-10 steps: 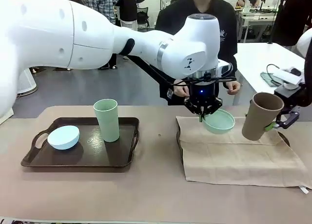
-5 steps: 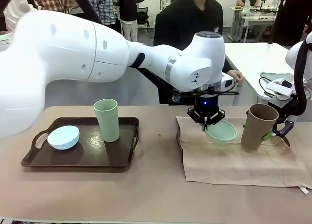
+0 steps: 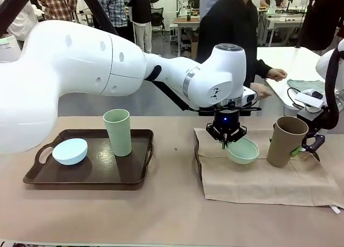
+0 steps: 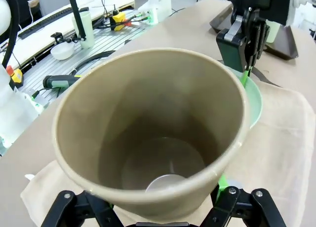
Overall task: Set up a tray with a mat and arrange the tableware.
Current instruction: Place the Picnic Bowl and Reusable plastic cup back onto the Handle tray in front of the human's position.
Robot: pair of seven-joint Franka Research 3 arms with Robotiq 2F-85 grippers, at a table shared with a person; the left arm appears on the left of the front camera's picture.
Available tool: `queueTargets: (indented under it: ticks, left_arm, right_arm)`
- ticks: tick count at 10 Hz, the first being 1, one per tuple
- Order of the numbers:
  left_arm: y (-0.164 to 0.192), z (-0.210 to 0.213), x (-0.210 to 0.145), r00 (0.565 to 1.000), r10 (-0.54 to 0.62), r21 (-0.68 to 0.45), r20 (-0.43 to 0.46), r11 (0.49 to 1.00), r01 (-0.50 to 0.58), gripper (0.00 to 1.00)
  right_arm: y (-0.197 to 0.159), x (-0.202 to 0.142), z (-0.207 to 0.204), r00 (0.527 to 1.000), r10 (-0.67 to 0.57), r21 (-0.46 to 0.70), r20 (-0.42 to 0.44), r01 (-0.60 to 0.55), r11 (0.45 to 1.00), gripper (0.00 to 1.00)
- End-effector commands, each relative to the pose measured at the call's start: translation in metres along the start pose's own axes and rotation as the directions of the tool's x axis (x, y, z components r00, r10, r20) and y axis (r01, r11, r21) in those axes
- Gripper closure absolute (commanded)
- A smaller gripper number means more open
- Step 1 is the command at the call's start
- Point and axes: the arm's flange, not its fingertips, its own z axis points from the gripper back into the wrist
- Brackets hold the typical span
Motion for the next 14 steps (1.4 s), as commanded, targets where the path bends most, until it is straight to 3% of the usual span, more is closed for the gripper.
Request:
queueTargets:
  ticks: [1,2,3,5,6,8,9,11,14]
  left_arm:
    - [0.0,0.004,0.011,1.0,0.001,-0.01,0.018,1.0,0.0,0.4]
    - [0.0,0.003,0.01,1.0,0.006,-0.013,0.009,1.0,-0.006,0.36]
    - [0.0,0.003,0.011,1.0,0.006,-0.019,-0.004,1.0,-0.006,0.0]
    - [0.0,0.002,0.011,0.999,0.013,-0.022,-0.045,1.0,-0.014,0.0]
    - [0.002,0.004,0.009,0.998,0.018,-0.019,-0.053,1.0,-0.019,0.44]
    - [-0.003,0.017,0.004,1.0,-0.013,-0.041,-0.009,0.999,0.012,0.44]
    - [-0.005,0.024,0.003,0.999,-0.03,-0.046,0.011,0.998,0.03,0.44]
    - [0.003,0.052,-0.009,0.998,-0.032,-0.051,0.045,0.998,0.034,0.44]
    - [0.044,0.145,-0.05,0.989,-0.064,0.023,0.132,0.998,0.062,0.44]
  right_arm:
    - [-0.004,-0.006,0.005,0.999,0.03,0.022,-0.011,-0.03,0.999,0.0]
    - [-0.003,-0.005,0.005,0.999,0.029,0.02,-0.014,-0.028,0.999,0.0]
    - [-0.004,-0.005,0.007,1.0,0.019,0.011,-0.019,-0.019,1.0,0.0]
    - [0.0,-0.002,0.012,0.992,-0.085,-0.019,-0.098,0.083,0.996,0.0]
    - [0.005,-0.003,0.019,0.972,-0.169,-0.066,-0.162,0.16,0.985,0.0]
    - [0.022,-0.005,0.035,0.885,-0.329,-0.184,-0.33,0.282,0.942,0.0]
    - [0.029,-0.004,0.041,0.867,-0.361,-0.225,-0.343,0.297,0.928,0.0]
    - [0.055,0.028,0.055,0.873,-0.402,-0.303,-0.276,0.318,0.898,0.0]
    - [0.109,0.148,0.076,0.844,-0.527,-0.495,-0.097,0.418,0.761,0.0]
